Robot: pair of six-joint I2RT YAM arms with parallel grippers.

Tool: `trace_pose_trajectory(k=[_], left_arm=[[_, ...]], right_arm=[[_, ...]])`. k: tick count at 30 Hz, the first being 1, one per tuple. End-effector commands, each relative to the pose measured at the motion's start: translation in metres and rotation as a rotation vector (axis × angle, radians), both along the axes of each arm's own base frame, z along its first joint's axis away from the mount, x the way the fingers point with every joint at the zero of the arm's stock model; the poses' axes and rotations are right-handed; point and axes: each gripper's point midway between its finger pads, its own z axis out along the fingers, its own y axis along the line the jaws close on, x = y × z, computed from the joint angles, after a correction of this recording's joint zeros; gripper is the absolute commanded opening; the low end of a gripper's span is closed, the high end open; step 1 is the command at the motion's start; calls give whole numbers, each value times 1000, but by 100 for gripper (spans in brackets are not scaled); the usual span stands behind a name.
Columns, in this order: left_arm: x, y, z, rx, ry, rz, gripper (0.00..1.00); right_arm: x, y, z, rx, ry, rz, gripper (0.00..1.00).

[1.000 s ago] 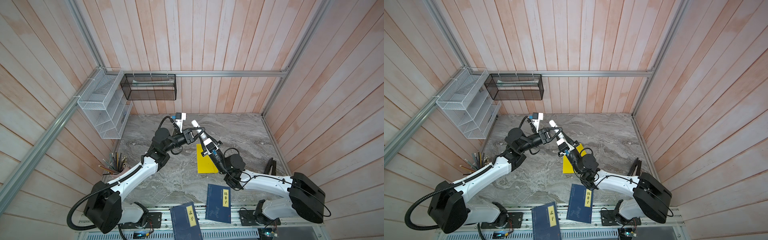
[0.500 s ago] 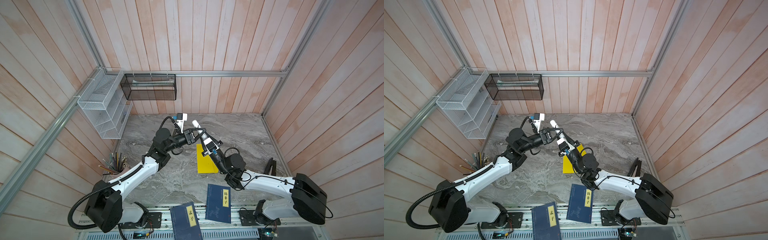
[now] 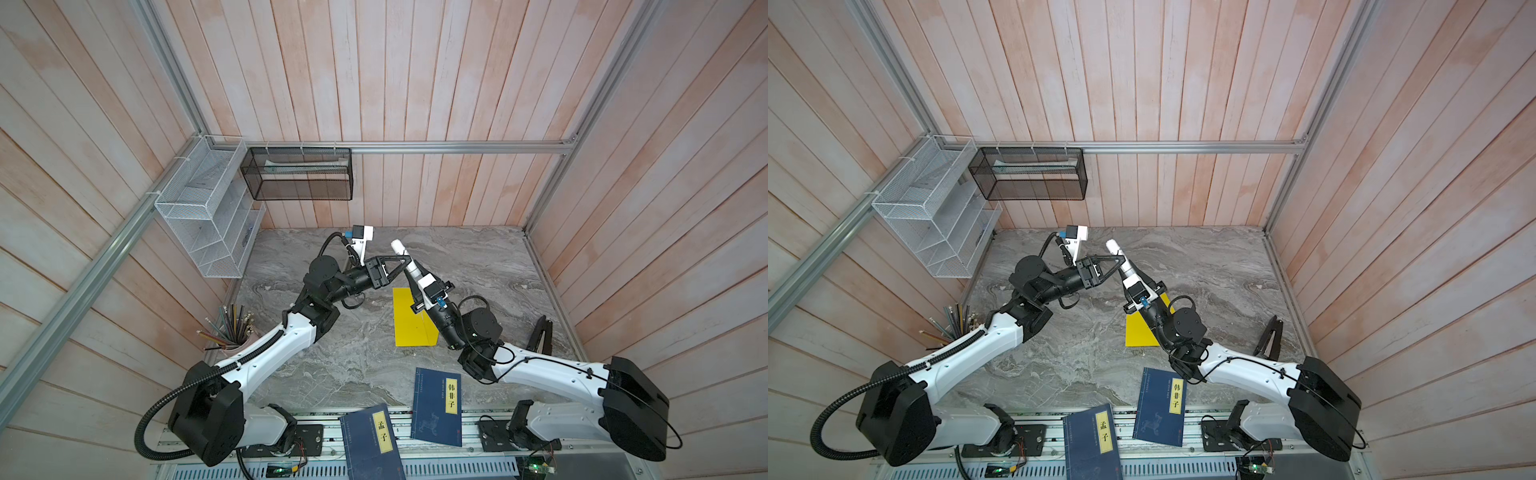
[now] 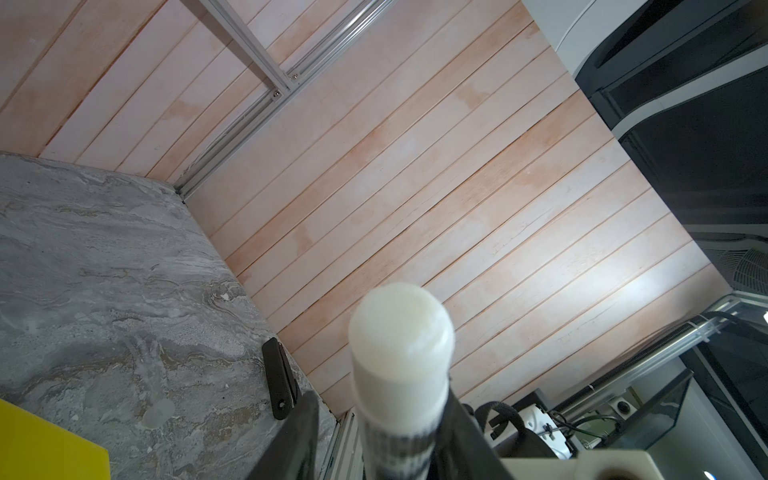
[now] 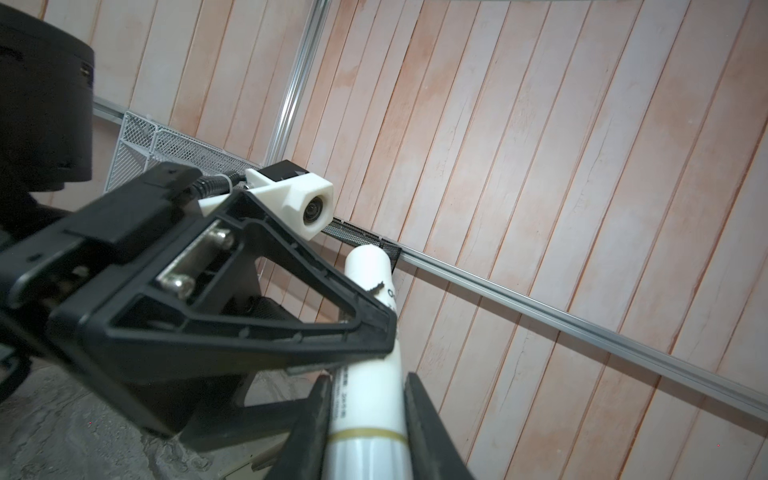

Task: Place the letter into the envelope and seal it

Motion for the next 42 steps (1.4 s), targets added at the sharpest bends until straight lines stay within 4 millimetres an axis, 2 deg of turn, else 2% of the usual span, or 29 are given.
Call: trace_pose_trajectory(k=[1, 4, 9, 11, 14, 16, 19, 21, 27, 34, 37, 41, 42], left_arm=[[-5, 6, 14, -37, -41, 0, 46], [-5, 6, 14, -43, -35, -4, 37], [-5, 5, 13, -53, -29, -19, 12], [-5, 4, 11, -56, -22, -25, 3], [-5, 3, 7, -67, -2, -40, 0], [-6, 1, 5, -81, 10, -56, 0], [-6, -1, 1, -97, 36, -78, 0], [-7, -2, -1, -96, 40, -88, 0], [-9, -6, -3, -84, 44, -100, 0], [-13, -9, -4, -71, 42, -122, 0], [-14, -11, -5, -68, 45, -133, 0], [-16, -13, -4, -69, 45, -150, 0], [-16, -14, -4, -68, 44, -155, 0]], right_arm=[[-3, -2, -3, 0, 20, 26, 1], [-4, -1, -5, -6, 29, 35, 1], [-5, 0, -8, -14, 36, 43, 3], [-4, 0, -8, -13, 37, 40, 14], [-3, 2, -9, -20, 32, 39, 43], [-2, 3, -10, -27, 25, 32, 52], [1, 5, -10, -34, 12, 15, 57], [2, 5, -8, -29, 0, 7, 55], [9, 8, -6, -46, -14, -19, 39], [17, 8, -7, -55, -1, -29, 29], [21, 9, -8, -64, 6, -35, 21], [24, 10, -10, -72, 17, -31, 18], [24, 9, -10, -73, 20, -28, 14]])
